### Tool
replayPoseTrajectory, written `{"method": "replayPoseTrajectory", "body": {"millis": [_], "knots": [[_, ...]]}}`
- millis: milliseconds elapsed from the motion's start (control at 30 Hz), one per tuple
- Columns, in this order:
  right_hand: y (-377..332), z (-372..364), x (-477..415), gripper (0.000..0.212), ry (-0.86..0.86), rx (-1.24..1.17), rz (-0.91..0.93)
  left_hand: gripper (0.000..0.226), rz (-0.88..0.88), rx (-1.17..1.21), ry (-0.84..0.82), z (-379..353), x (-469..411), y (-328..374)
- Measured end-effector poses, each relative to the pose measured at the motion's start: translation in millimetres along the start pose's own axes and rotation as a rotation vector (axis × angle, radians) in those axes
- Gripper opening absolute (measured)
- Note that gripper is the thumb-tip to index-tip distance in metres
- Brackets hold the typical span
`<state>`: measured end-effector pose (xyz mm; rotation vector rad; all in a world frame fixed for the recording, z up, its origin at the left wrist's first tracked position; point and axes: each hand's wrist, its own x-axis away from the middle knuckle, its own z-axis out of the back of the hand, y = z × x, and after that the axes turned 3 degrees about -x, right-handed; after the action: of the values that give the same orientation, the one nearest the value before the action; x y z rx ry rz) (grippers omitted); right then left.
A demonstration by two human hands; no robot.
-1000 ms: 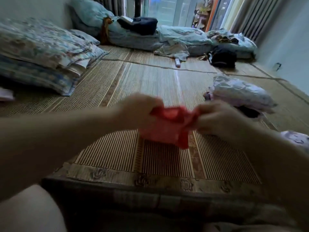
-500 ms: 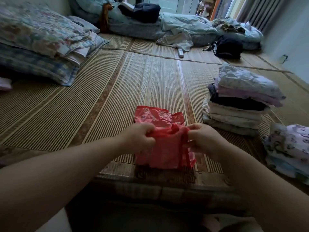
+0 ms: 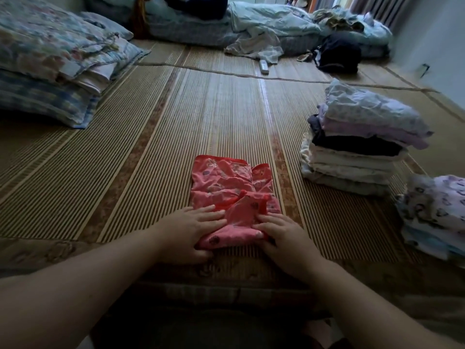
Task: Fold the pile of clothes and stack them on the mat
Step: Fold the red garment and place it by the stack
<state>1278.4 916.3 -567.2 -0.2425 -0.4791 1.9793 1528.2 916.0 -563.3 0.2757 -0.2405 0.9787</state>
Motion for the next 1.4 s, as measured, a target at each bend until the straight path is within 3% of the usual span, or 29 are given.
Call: {"method": "replayPoseTrajectory", "body": {"millis": [100, 167, 300, 400, 467, 533, 600, 667, 800, 900, 1000, 1067, 1167, 1400], "knots": [[-3.4, 9.8, 2.9, 0.024, -0.057, -0.104, -0.071, 0.047, 0.071, 0.176, 0.099, 7.9, 3.2, -1.0], [-8.1, 20.5, 6.5, 0.016, -0.154, -0.268, -0.164, 0.019, 0.168, 0.458, 0.144, 18.0, 8.7, -0.8], [-22.5, 50.0, 2.9, 0.012, -0.317, -0.581, -0.328, 0.016, 0.234, 0.934, 0.041, 34.5, 14.9, -4.1], [-30.3, 70.7, -26.8, 0.017, -0.264, -0.627, -0.311, 0.023, 0.362, 1.162, 0.109, 43.6, 2.7, -14.0], [-31.3, 76.4, -56.5, 0.026, -0.11, -0.552, -0.303, 0.021, 0.528, 1.146, 0.178, 48.8, -12.8, -25.7], [-26.5, 71.5, -81.4, 0.042, -0.022, -0.39, -0.358, 0.025, 0.696, 0.915, 0.182, 51.1, -23.8, -37.4], [-18.2, 57.5, -94.2, 0.062, -0.078, -0.321, -0.511, 0.04, 0.8, 0.611, 0.072, 46.4, -26.2, -42.1], [-13.0, 40.7, -97.9, 0.072, -0.178, -0.28, -0.641, 0.054, 0.84, 0.459, -0.008, 39.5, -26.0, -40.8], [-16.3, 17.2, -101.8, 0.052, -0.17, -0.289, -0.659, 0.057, 0.816, 0.566, 0.043, 28.4, -32.1, -39.2], [-25.9, 12.8, -100.9, 0.03, -0.105, -0.319, -0.592, 0.031, 0.749, 0.656, 0.167, 27.8, -38.7, -32.4], [-26.6, 14.9, -88.9, 0.019, -0.028, -0.639, -0.582, 0.022, 0.752, 0.898, 0.267, 29.2, -42.8, -23.9], [-23.4, 19.6, -73.5, 0.022, 0.003, -0.9, -0.576, 0.028, 0.734, 1.232, 0.285, 33.3, -42.7, -15.8], [-8.3, 36.5, -39.2, 0.032, 0.118, -1.064, -0.578, 0.029, 0.632, 1.574, 0.251, 48.1, -50.6, 13.3], [73.6, 120.0, 62.1, 0.033, 0.436, -1.088, -0.606, 0.049, 0.285, 1.682, 0.19, 100.2, -116.1, 130.5]]}}
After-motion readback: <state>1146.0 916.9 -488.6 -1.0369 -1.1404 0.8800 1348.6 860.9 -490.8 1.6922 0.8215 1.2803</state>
